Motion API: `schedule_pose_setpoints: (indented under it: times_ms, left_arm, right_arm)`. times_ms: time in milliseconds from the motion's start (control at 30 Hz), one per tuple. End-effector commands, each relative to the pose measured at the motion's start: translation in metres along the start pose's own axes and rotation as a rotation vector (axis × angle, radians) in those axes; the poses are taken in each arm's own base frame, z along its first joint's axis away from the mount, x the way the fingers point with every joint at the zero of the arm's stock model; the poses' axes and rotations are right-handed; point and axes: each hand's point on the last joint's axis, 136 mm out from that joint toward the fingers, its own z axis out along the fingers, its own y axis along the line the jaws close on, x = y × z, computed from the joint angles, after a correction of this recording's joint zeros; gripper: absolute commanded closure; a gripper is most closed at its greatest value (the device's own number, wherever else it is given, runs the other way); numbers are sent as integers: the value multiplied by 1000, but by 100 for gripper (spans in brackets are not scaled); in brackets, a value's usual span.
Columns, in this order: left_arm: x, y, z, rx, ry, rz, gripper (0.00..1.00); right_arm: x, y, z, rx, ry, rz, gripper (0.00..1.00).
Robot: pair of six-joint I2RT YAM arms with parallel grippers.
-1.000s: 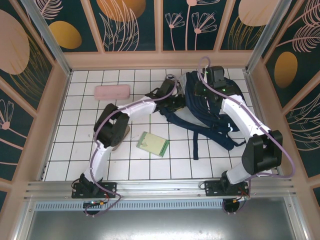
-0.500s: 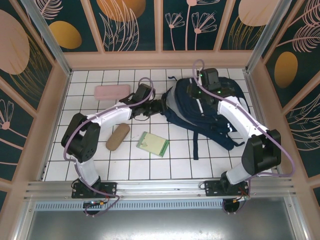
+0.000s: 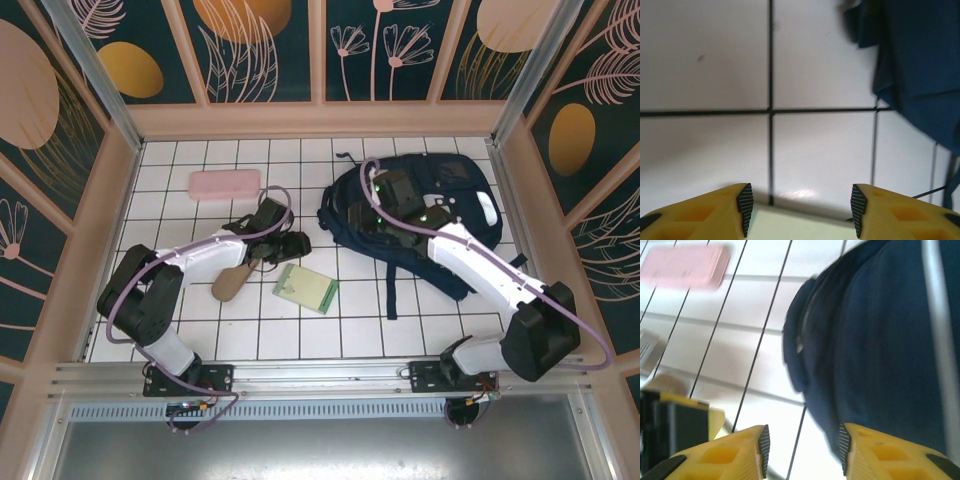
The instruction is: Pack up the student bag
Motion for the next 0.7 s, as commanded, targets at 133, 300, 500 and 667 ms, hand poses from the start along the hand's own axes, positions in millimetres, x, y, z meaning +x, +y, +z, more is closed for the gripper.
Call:
schedule_pose_setpoints:
  times_ms: [133,300,500,667]
  left_arm:
    - [20,29,0,-56,15,-6,44]
    - [31,45,1,-97,27,4,46]
    - [40,55,5,-113,45,3,54]
    - [45,60,1,-109,34,-23,58]
  right_arm:
    - [83,43,6,-139,150,-5,59]
    - [121,53,11,-174,225,-19,68]
    - [166,56,27,-243,323,-4,71]
    - [180,69,39,-325,370,19,71]
